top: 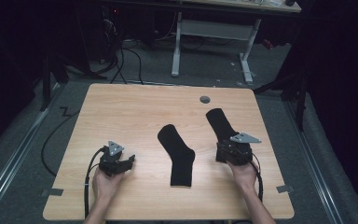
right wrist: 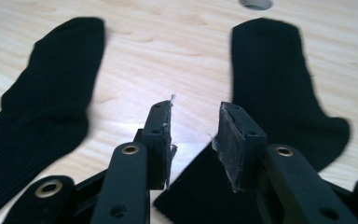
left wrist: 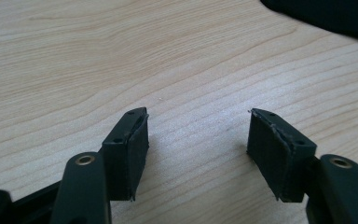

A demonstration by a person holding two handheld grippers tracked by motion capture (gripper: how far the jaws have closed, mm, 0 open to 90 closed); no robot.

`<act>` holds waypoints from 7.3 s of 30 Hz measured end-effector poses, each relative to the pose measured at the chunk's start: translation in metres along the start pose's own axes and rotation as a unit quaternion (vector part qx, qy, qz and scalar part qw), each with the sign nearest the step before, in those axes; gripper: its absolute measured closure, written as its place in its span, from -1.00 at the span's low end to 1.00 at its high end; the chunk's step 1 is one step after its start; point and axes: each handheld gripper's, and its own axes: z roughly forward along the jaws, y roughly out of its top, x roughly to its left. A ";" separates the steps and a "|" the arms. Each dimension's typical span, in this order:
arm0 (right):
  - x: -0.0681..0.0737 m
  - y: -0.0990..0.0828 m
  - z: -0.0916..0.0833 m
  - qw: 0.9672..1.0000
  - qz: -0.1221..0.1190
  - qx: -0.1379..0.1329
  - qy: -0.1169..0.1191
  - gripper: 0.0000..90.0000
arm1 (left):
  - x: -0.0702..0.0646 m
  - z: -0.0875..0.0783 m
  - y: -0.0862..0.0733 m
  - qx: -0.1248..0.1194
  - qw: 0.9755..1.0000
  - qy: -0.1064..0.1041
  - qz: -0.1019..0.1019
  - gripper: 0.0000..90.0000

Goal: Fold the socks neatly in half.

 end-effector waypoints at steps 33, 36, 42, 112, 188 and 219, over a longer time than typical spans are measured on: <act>-0.055 0.010 0.070 0.992 0.066 0.074 -0.073 0.35 | 0.000 0.000 0.000 0.003 1.000 -0.004 0.002 -0.27; -0.055 0.009 0.073 0.992 0.060 0.077 -0.076 0.34 | 0.000 0.000 0.000 0.003 1.000 -0.004 0.002 -0.27; -0.053 0.010 0.072 0.993 0.044 0.086 -0.068 0.42 | 0.000 0.001 0.000 0.003 1.000 -0.003 0.002 -0.27; -0.003 0.067 -0.007 0.999 -0.045 0.010 0.004 0.96 | 0.000 0.001 0.000 0.003 1.000 -0.003 0.000 -0.28; 0.102 0.094 0.051 0.992 -0.040 0.056 0.110 0.95 | 0.001 0.001 0.000 0.003 1.000 -0.002 0.000 -0.27; 0.099 0.038 0.102 0.991 -0.070 0.096 0.063 0.68 | 0.000 0.001 0.000 0.003 1.000 -0.001 0.000 -0.28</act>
